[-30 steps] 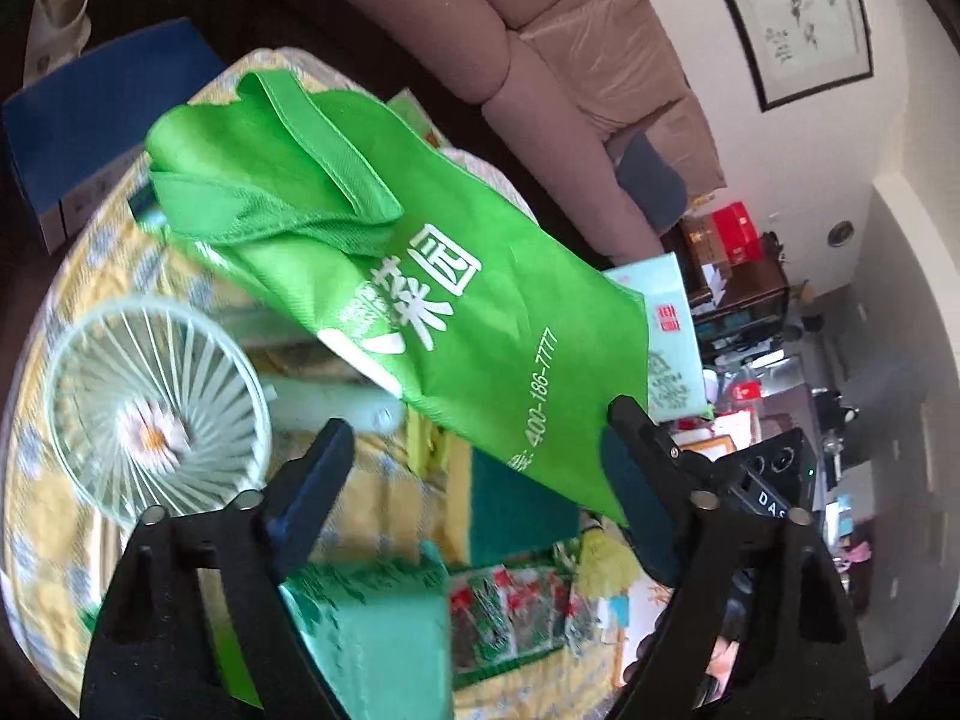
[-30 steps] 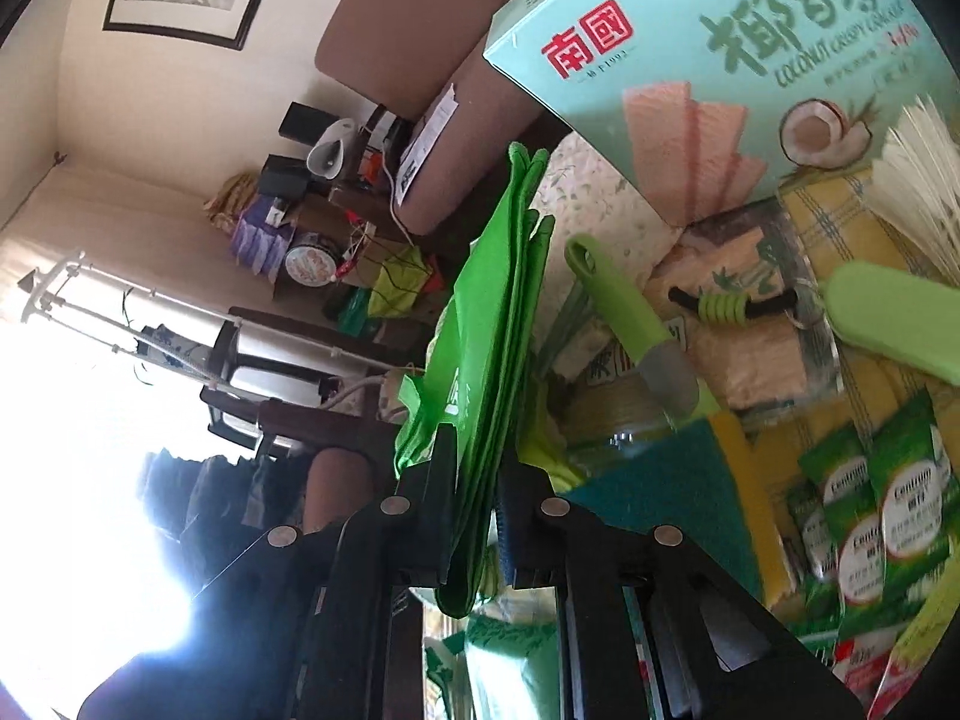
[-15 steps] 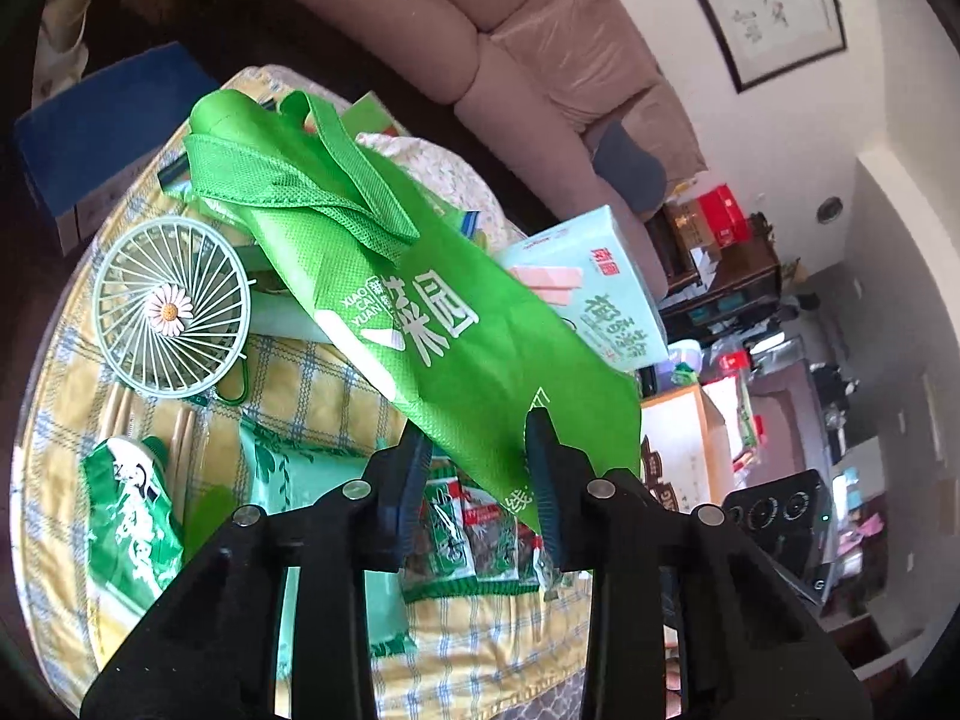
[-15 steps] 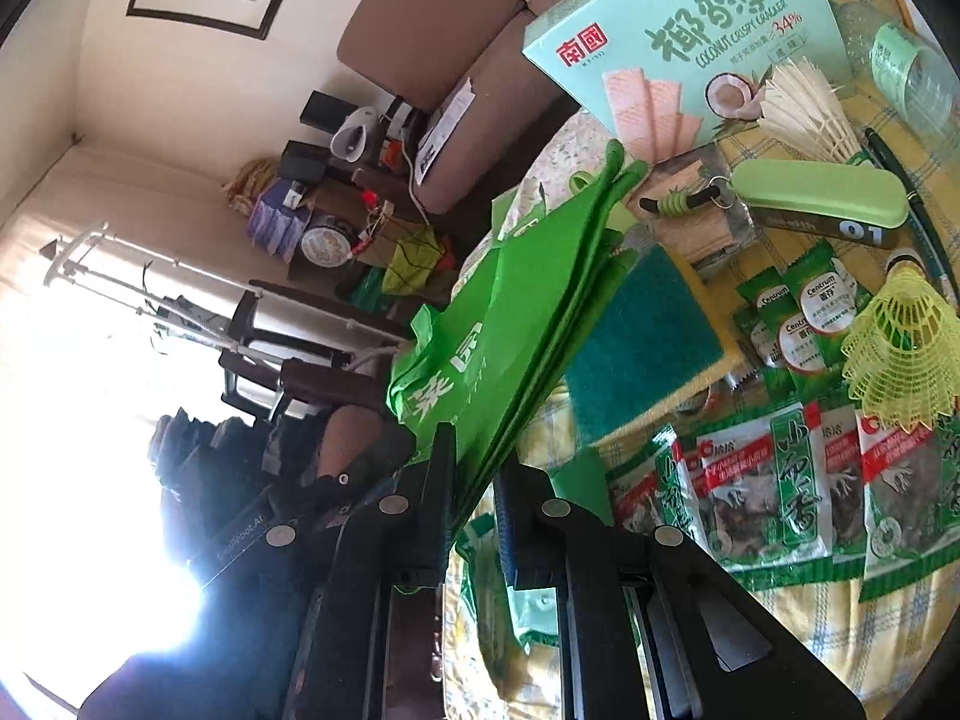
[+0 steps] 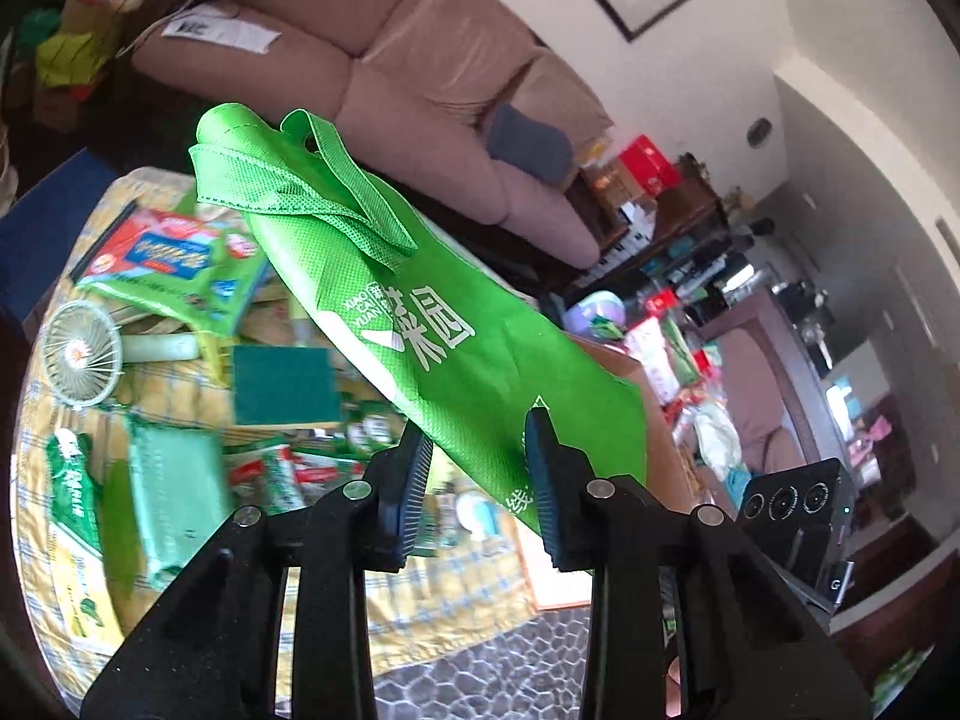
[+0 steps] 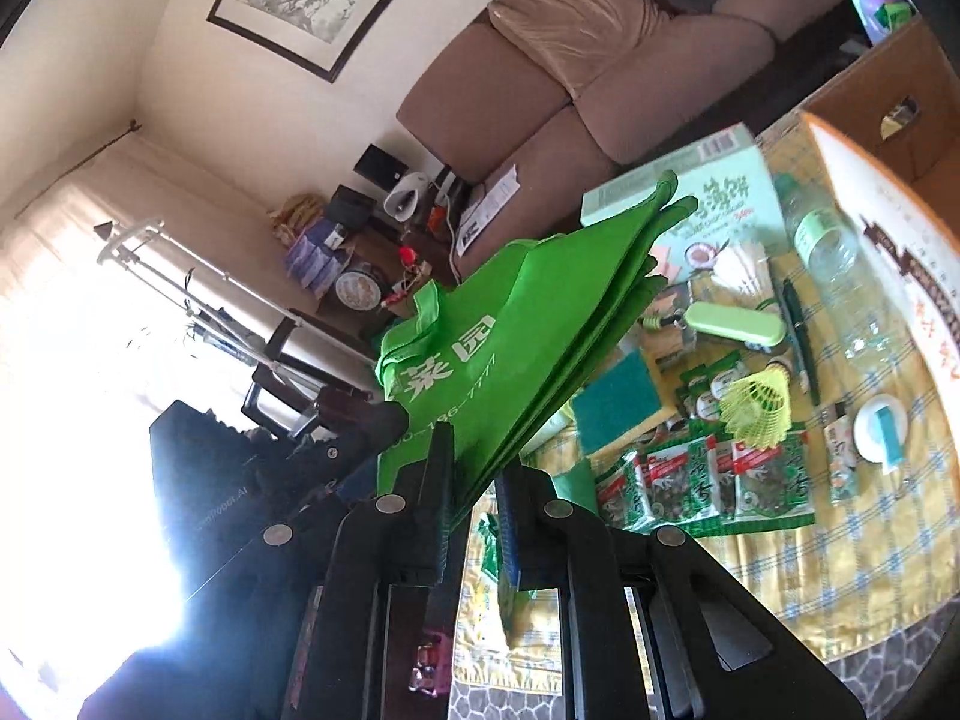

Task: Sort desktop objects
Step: 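Carry the green tote bag over the cardboard box and open the left gripper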

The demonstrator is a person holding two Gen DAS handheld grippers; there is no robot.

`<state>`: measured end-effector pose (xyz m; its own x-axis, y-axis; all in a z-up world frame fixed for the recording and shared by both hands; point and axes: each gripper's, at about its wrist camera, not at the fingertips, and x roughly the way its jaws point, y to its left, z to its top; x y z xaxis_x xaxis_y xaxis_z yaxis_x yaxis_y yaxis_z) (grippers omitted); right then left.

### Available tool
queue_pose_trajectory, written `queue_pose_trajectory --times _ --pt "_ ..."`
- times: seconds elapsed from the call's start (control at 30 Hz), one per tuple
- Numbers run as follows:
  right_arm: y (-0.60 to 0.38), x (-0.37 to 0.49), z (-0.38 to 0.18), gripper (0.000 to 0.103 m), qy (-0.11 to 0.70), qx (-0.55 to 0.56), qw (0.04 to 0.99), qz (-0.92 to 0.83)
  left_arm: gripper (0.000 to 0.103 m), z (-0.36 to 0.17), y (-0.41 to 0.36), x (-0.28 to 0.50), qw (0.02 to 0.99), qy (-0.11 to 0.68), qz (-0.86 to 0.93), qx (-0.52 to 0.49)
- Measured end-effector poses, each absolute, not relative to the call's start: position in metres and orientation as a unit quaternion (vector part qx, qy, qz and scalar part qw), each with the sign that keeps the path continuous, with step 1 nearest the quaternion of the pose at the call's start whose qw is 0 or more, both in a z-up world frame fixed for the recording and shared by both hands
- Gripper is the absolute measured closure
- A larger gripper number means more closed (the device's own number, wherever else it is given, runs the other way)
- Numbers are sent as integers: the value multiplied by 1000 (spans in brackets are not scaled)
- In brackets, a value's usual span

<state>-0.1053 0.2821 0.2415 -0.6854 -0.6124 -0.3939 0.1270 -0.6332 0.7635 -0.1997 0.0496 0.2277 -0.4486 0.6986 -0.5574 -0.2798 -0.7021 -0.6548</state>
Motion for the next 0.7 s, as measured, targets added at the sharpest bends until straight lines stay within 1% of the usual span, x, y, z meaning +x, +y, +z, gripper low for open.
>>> queue_pose_trajectory --times 0.17,0.3,0.5,0.7 --pt "349 -70 262 90 -375 304 186 -856 74 251 126 -177 337 -216 807 -434" --pt "403 -43 270 90 -379 290 154 -865 73 257 191 -161 365 -199 795 -441" --pt "471 -14 266 90 -384 281 105 -873 74 256 279 -146 394 -169 777 -461" --pt "522 -3 246 90 -403 276 74 -869 74 240 342 -146 403 -140 766 -481"
